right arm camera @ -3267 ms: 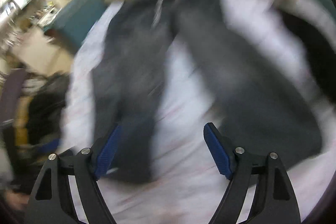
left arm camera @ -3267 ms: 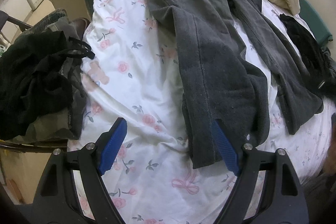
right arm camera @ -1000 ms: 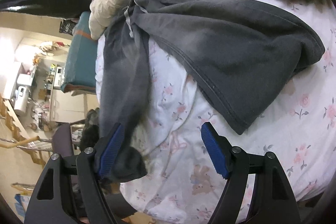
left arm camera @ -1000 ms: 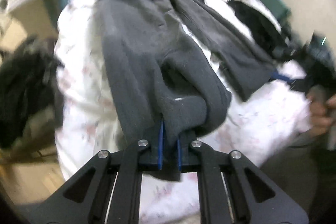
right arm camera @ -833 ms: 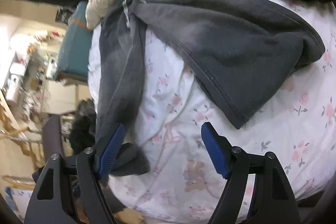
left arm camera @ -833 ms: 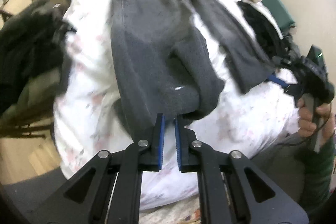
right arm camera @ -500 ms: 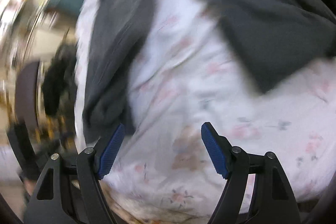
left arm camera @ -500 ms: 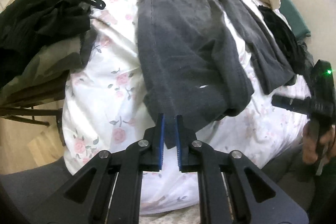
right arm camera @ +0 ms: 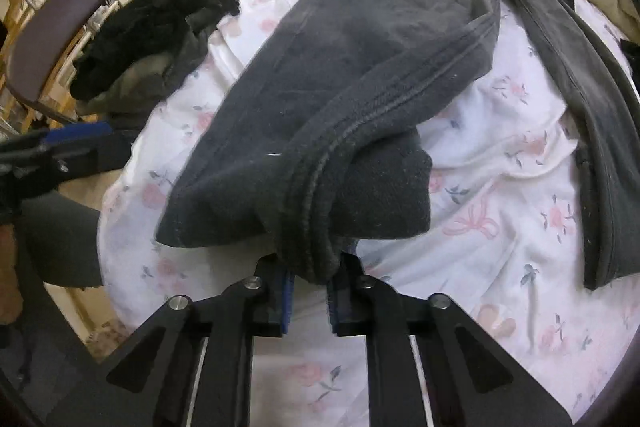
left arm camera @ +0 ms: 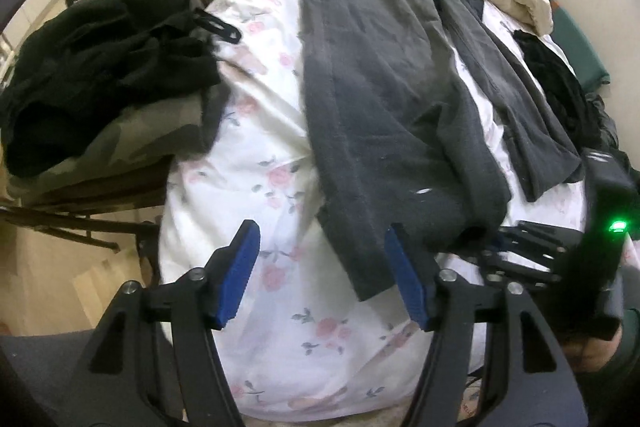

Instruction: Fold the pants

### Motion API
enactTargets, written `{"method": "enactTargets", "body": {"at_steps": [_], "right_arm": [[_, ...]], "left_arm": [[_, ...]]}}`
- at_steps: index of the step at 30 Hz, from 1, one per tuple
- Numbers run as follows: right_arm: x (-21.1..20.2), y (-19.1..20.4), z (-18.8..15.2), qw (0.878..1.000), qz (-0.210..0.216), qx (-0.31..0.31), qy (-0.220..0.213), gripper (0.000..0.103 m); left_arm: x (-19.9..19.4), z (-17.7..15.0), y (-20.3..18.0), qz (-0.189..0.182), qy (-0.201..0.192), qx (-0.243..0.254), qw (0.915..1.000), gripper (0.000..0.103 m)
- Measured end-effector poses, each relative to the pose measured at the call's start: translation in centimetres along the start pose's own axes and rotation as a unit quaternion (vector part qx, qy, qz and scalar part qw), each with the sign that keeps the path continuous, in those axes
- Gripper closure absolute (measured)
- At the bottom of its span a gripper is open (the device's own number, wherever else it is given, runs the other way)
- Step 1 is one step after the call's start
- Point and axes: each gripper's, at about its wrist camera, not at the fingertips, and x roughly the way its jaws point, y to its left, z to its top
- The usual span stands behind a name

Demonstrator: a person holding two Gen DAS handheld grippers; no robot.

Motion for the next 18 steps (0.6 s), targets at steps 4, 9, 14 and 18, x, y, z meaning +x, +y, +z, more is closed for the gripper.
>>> {"method": "enactTargets", "body": {"at_steps": [4,9,14,18], "right_arm": [[-4.2,0.8,-0.6,0.994,0.1,0.035,-0.016,0.1],[-11.8,-1.3,-2.0,0.958,0.247,0.115,-0.094,0.1],[-10.6,-6.5,-3.6,0.961,0.162,0.217,-0.059,0.1],[-4.2,-11.7,-7.1,0.946,0.058,0.315,0.049,0.095]], "left_arm": [[-0.4,-0.1,1.1,-0.002,-0.003,-0.026,0.9997,0.041],[-1.6,0.4,1.1,-0.002,-0.037,-0.054,0.9978,0.041],[-1.2,1.1,0.9,0.009,-0.043,-0.062,0.9971,0.041],[1.2,0.5,0.1,0.011,0.014,-0.042,0.999,0.041]]}}
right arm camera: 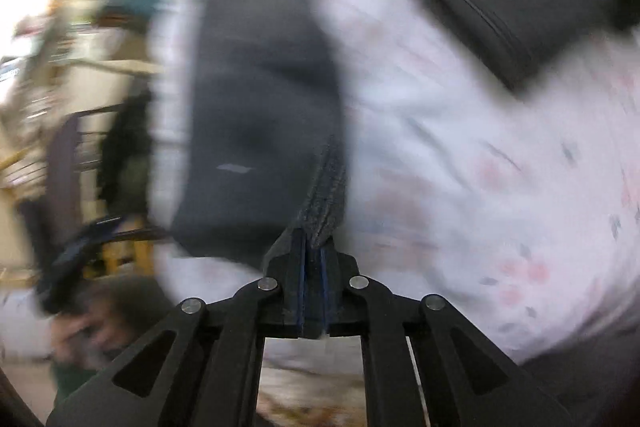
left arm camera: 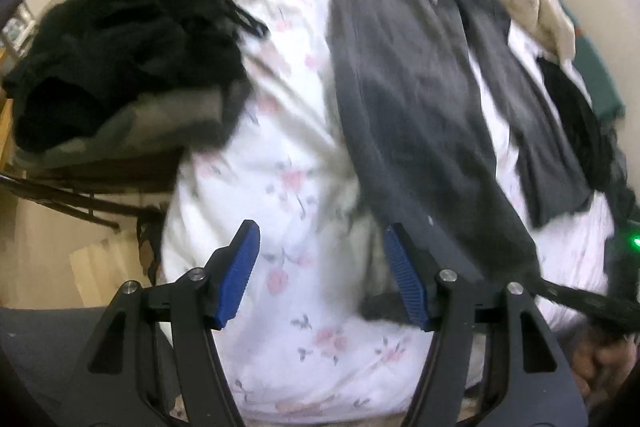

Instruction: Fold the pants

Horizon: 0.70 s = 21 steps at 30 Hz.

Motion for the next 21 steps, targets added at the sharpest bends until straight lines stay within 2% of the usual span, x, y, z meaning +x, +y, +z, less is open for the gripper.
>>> {"method": "enactTargets", "body": {"at_steps": [1,2,3,4,5,6,8,9,12,15,17,18,19,20,21], "right_arm": [[0.7,-1.0,0.0,1.0,-0.013,0.01,0.003,0.094],[1.5,-2.2,0.0,0.999,-0.026,0.021,0.006,0.09],[1.8,-2.7,0.0,0.999,-0.029,0.029,0.009,0.083],[1.9,-3.1,0.1,0.998,-0.025,0.05,0.014,0.081],[1.7,-3.1,0.3,0.998,-0.017,0.064,0.017,0.074],[1.0,-2.6,0.5,0.998,-0.004,0.058,0.009,0.05],[0.0,-1.8,0.6,1.0,0.008,0.024,-0.017,0.021],[-0.5,-1.5,0.3,0.999,0.006,0.013,-0.034,0.021],[-0.2,-1.8,0.1,0.999,0.026,0.023,-0.022,0.021],[0.9,-2.1,-0.1,1.0,0.013,0.022,0.004,0.021],[1.8,-1.7,-0.2,1.0,-0.003,0.01,0.014,0.021],[2.4,-1.5,-0.2,1.0,-0.02,0.0,0.018,0.024],[2.6,-1.3,-0.3,0.999,-0.029,-0.007,0.021,0.03],[3.0,-0.9,-0.2,0.999,-0.029,-0.018,0.025,0.051],[3.1,-0.7,-0.3,0.999,-0.026,-0.025,0.028,0.066]], "left_arm": [[0.4,-0.3,-0.3,-0.001,0.011,0.011,0.9999,0.041],[0.7,-0.5,-0.6,-0.001,0.018,0.02,0.9996,0.041],[0.9,-0.8,-1.0,-0.001,0.024,0.031,0.9992,0.041],[1.2,-1.2,-1.4,-0.005,0.03,0.044,0.9986,0.041],[1.5,-1.6,-1.9,-0.014,0.043,0.058,0.9973,0.041],[1.6,-1.8,-2.3,-0.023,0.051,0.067,0.9962,0.041],[2.3,-2.6,-3.3,-0.062,0.08,0.089,0.9909,0.04],[2.7,-3.0,-3.7,-0.077,0.098,0.096,0.9875,0.04],[4.1,-3.9,-4.9,-0.103,0.137,0.111,0.9789,0.04],[4.4,-3.6,-6.2,-0.077,0.099,0.133,0.9832,0.04],[5.4,-3.3,-7.3,-0.08,0.095,0.143,0.9819,0.04],[6.1,-3.3,-7.8,-0.087,0.101,0.147,0.9801,0.046],[6.4,-3.4,-8.2,-0.086,0.1,0.151,0.9797,0.071],[6.6,-3.5,-8.5,-0.088,0.102,0.156,0.9786,0.087],[6.6,-3.6,-8.8,-0.091,0.113,0.163,0.9759,0.098]]}}
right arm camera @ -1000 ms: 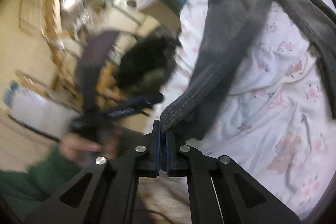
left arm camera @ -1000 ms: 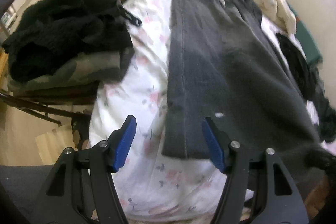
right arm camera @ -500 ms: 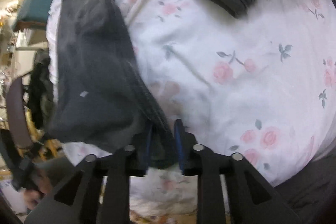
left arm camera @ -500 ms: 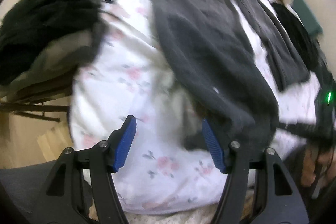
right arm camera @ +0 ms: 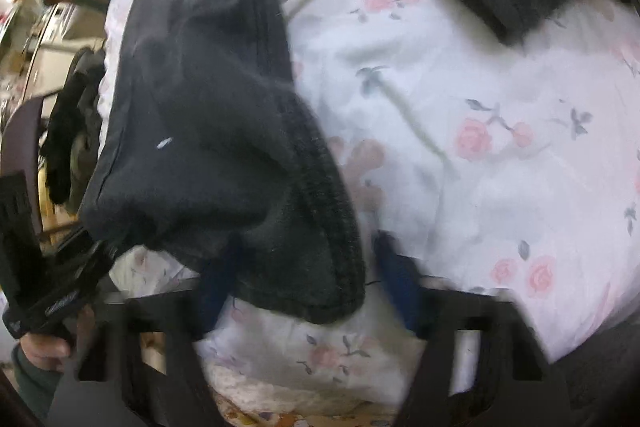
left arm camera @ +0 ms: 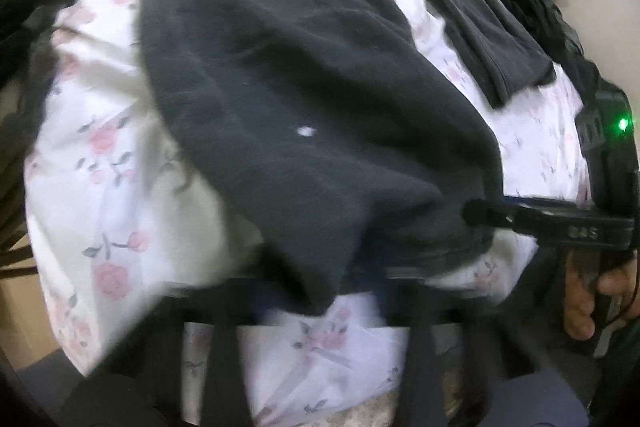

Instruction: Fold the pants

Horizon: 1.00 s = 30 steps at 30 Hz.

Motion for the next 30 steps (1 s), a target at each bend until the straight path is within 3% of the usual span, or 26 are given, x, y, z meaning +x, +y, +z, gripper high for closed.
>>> {"method": "enactTargets", "body": {"at_steps": [2,3,8,13,17,22,25,27,28,30], "right_arm": [[-0.5,0.6,-0.5,1.0,0.012,-0.015,-0.003,0.075],[-0.9,0.9,-0.7,0.999,0.025,-0.025,-0.004,0.092],[-4.4,4.0,-3.4,0.992,0.1,-0.076,-0.024,0.092],[-5.4,6.0,-5.7,0.988,0.136,-0.072,-0.026,0.093],[-1.8,6.4,-6.0,0.994,0.096,-0.054,0.002,0.093],[4.6,5.2,-5.9,0.997,0.008,-0.028,0.066,0.089],[4.1,6.2,-5.9,0.997,-0.009,-0.043,0.061,0.08],[3.0,5.9,-5.8,0.997,0.009,-0.024,0.07,0.074],[2.1,5.7,-5.4,0.998,0.019,-0.012,0.064,0.074],[-0.7,5.2,-4.7,1.0,0.002,-0.004,0.03,0.064]], "left_arm": [[-1.0,-0.5,-0.1,-0.004,0.005,-0.005,1.0,0.099],[-2.4,-1.0,0.1,-0.015,-0.005,-0.015,0.9998,0.099],[-9.5,-3.5,2.4,-0.044,-0.054,-0.053,0.9962,0.101],[-10.8,-6.5,6.1,-0.01,-0.025,-0.091,0.9955,0.101],[-9.0,-6.9,7.9,0.01,0.004,-0.111,0.9938,0.101],[-5.1,-7.0,6.4,0.1,0.063,-0.053,0.9916,0.099],[-5.0,-7.0,6.4,0.121,0.07,-0.057,0.9886,0.095],[-6.3,-7.0,6.5,0.112,0.05,-0.07,0.99,0.085],[-7.4,-7.1,6.6,0.114,0.027,-0.077,0.9901,0.064],[-9.0,-7.0,7.1,0.127,-0.018,-0.084,0.9881,0.035]]}}
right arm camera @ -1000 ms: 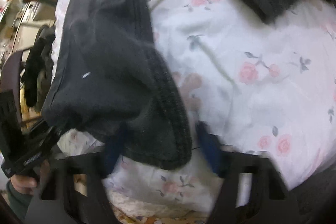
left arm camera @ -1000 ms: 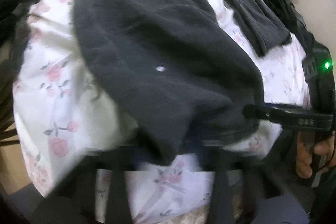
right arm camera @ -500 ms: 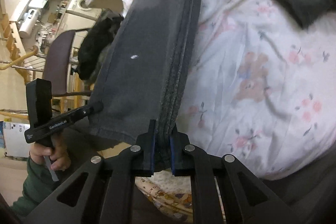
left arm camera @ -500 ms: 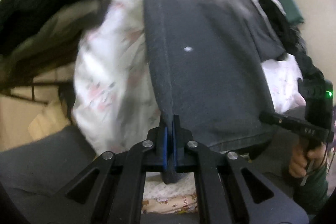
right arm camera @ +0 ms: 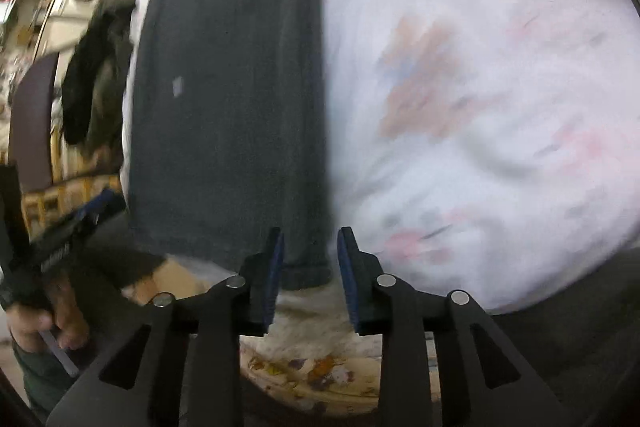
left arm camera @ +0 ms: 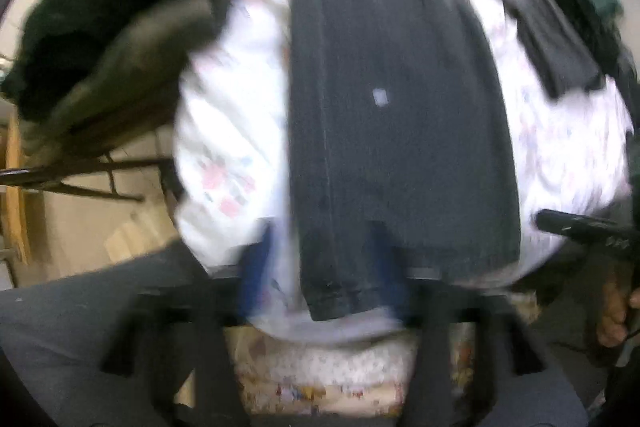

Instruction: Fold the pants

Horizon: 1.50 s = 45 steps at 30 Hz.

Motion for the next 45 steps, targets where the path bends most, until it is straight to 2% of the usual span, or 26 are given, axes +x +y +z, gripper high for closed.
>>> {"method": "enactTargets", "body": {"at_steps": [2,4,7,9,10,11,12,15,18,19,21,24,26,27,29,31,33,36,38,41,43,45], "right_arm": [[-3.1,0.4,1.2,0.999,-0.006,-0.003,-0.047,0.055],[-5.4,1.5,2.5,0.995,0.001,-0.019,-0.094,0.052],[-5.3,3.8,4.8,0.99,0.017,-0.053,-0.127,0.052],[-3.3,5.1,6.4,0.987,0.032,-0.082,-0.137,0.052],[-1.9,5.7,7.1,0.986,0.026,-0.094,-0.137,0.054],[-0.4,6.1,8.0,0.986,0.011,-0.1,-0.134,0.054],[1.1,6.4,8.8,0.986,-0.007,-0.104,-0.129,0.061],[5.5,5.7,8.8,0.988,-0.061,-0.102,-0.094,0.07],[6.9,5.4,6.3,0.985,-0.089,-0.123,-0.078,0.07],[7.0,5.7,5.5,0.984,-0.099,-0.133,-0.07,0.07],[7.3,5.0,3.1,0.989,-0.09,-0.114,-0.024,0.07],[7.1,4.0,-0.3,0.991,-0.071,-0.114,0.015,0.07],[6.3,3.5,-1.5,0.991,-0.059,-0.115,0.024,0.07],[5.5,3.2,-1.7,0.993,-0.041,-0.104,0.034,0.07],[3.7,2.7,-1.6,0.995,-0.009,-0.094,0.035,0.069],[0.4,1.5,-0.6,0.996,-0.001,-0.088,-0.005,0.069],[-2.5,0.0,0.8,0.996,-0.005,-0.072,-0.047,0.069],[-6.7,-4.3,3.8,0.994,0.001,0.006,-0.113,0.064],[-9.7,-8.1,5.6,0.984,0.014,0.069,-0.165,0.062],[-12.7,-11.9,6.4,0.967,0.001,0.115,-0.227,0.059],[-14.7,-13.4,6.9,0.957,-0.017,0.125,-0.261,0.052],[-16.1,-14.1,6.6,0.946,-0.027,0.125,-0.297,0.033]], "left_arm": [[-1.7,0.3,0.0,0.006,-0.059,-0.023,0.998,0.034],[-2.6,1.2,0.0,-0.011,-0.101,-0.045,0.9939,0.033],[-1.2,3.8,-2.6,-0.034,-0.102,-0.028,0.9938,0.033],[1.0,5.5,-4.3,-0.041,-0.087,-0.017,0.9953,0.033],[2.1,6.1,-4.8,-0.037,-0.084,-0.014,0.9957,0.033],[3.1,6.4,-5.4,-0.03,-0.076,-0.008,0.9966,0.033],[4.5,6.6,-5.8,-0.023,-0.059,0.0,0.998,0.033],[9.0,5.7,-5.3,-0.007,0.017,-0.007,0.9998,0.035],[9.9,4.0,-5.9,0.004,0.053,0.029,0.9982,0.035],[10.2,3.2,-6.2,-0.001,0.075,0.038,0.9964,0.035],[10.3,0.9,-6.9,-0.008,0.104,0.062,0.9926,0.034],[9.4,-1.5,-8.2,0.014,0.096,0.107,0.9894,0.034],[8.4,-1.8,-8.4,-0.005,0.079,0.092,0.9926,0.034],[7.6,-1.5,-8.4,-0.028,0.063,0.076,0.9947,0.034],[6.0,-0.9,-8.5,-0.037,0.023,0.059,0.9973,0.033],[4.2,0.0,-8.8,-0.035,-0.031,0.049,0.9977,0.032],[3.1,0.9,-8.9,-0.04,-0.064,0.033,0.9966,0.03],[2.1,2.4,-9.4,-0.054,-0.103,0.015,0.9932,0.03],[1.7,3.4,-11.0,-0.051,-0.127,0.044,0.9896,0.03],[2.8,5.8,-15.1,-0.036,-0.128,0.12,0.9839,0.03],[3.7,5.9,-18.2,-0.039,-0.123,0.156,0.9793,0.03],[4.1,5.7,-20.5,-0.06,-0.115,0.178,0.9754,0.03]]}}
